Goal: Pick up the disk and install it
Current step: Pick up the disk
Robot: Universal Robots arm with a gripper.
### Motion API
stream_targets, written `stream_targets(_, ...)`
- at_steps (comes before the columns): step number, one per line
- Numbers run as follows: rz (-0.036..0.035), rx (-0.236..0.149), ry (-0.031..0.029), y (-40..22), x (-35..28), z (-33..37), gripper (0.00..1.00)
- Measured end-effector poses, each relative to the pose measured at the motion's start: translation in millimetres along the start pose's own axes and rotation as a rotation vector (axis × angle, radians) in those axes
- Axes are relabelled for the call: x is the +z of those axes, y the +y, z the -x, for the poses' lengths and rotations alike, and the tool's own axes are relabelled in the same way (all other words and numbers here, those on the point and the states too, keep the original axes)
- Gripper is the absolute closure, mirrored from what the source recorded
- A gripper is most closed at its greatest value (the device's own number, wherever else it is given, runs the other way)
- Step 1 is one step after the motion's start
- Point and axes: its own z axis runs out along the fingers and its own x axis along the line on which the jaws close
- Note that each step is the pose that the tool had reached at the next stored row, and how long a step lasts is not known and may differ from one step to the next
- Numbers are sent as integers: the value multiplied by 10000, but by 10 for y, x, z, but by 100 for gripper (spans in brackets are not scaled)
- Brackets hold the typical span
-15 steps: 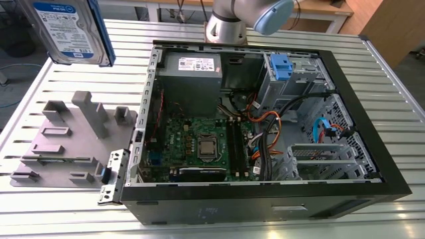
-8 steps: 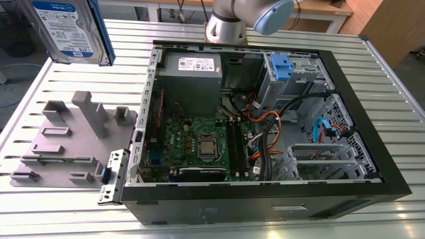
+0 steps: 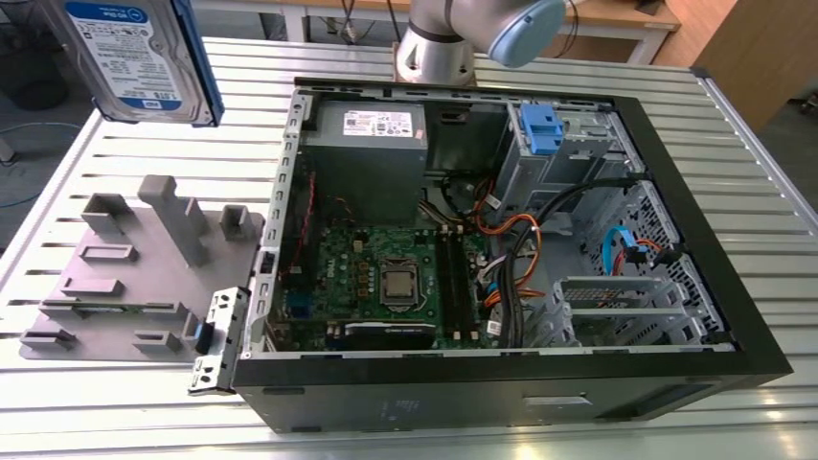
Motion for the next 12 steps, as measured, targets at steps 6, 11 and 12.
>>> stream_targets(6, 0, 0, 0, -48, 0, 2, 65)
stream_targets(11, -1, 1, 0, -71, 0, 3, 65)
stream_targets(12, 0, 0, 0, -73, 0, 3, 65)
